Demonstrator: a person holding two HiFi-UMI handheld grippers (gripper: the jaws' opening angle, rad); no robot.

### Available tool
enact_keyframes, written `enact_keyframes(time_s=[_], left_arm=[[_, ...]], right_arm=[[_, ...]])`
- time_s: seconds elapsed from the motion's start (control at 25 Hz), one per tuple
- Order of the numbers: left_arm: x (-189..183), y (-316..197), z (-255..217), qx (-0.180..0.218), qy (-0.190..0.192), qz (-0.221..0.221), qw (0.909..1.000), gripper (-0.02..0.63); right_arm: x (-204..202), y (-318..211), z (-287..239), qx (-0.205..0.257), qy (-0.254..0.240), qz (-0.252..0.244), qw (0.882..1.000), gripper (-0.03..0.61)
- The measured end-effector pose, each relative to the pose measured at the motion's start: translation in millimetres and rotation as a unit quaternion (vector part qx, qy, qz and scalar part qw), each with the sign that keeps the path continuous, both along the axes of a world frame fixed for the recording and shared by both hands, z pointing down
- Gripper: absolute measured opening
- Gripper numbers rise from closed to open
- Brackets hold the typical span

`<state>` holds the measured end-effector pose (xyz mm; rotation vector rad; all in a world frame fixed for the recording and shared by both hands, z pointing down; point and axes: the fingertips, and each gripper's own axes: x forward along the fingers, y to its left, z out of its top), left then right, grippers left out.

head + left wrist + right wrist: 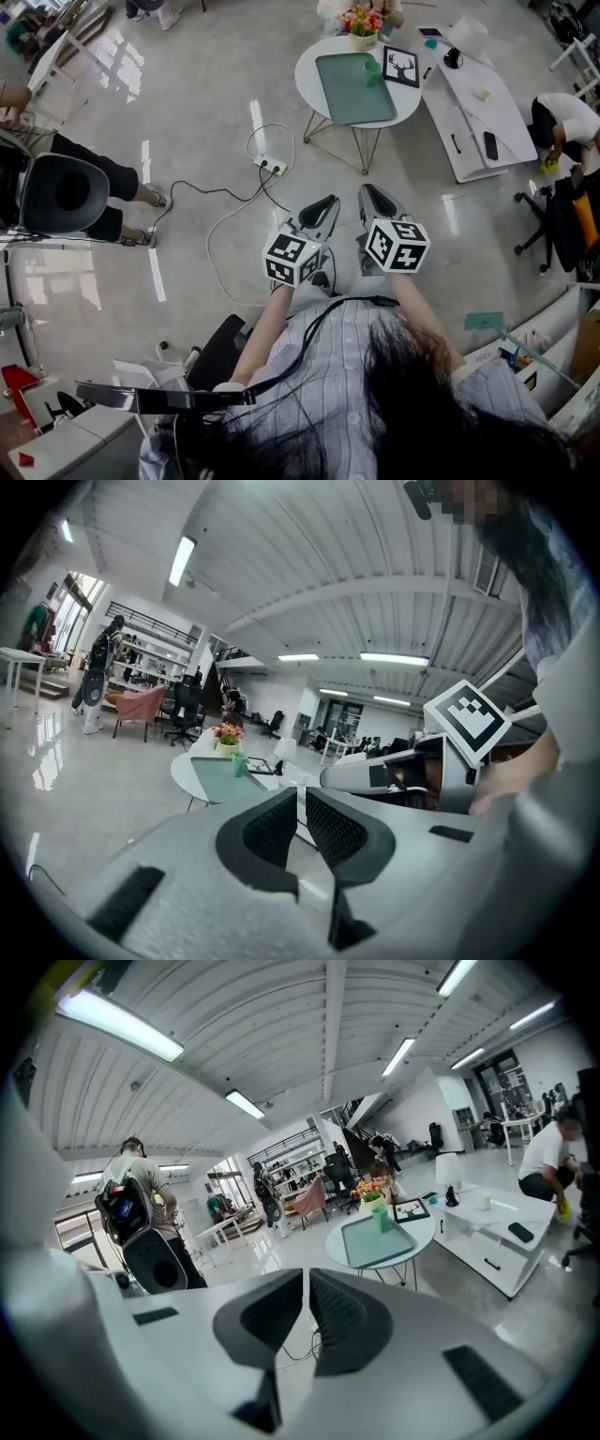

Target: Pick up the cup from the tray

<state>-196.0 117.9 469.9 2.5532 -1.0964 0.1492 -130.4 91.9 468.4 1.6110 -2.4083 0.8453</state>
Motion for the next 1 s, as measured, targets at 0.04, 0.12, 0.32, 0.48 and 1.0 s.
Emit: enact_keyframes(time_s=[0.04, 0.12, 0.32, 0.48, 1.0], left_arm=[[-1.8, -2.7, 1.5, -0.002, -0.001, -0.004, 1.0, 0.038], [-3.7, -10.9, 3.4, -0.007, -0.001, -0.01, 0.9999, 0.038], [1.5, -42.0, 8.2, -0.014, 0.006, -0.032, 0.9994, 0.038], [22.2, -75.6, 10.3, -0.017, 0.005, -0.045, 0.9988, 0.038], [118.2, -179.2, 8.4, -0.027, 0.008, -0.062, 0.9977, 0.04]], right_arm=[[0.4, -4.5, 0.2, 0.0, -0.001, 0.0, 1.0, 0.041], [2.5, -15.0, 0.8, -0.002, -0.004, 0.001, 1.0, 0.041], [13.6, -44.6, 5.7, -0.006, -0.004, -0.011, 1.0, 0.041], [34.7, -74.6, 11.5, -0.015, -0.003, -0.026, 1.0, 0.041], [116.7, -165.2, 14.4, -0.025, -0.009, -0.077, 0.997, 0.041]])
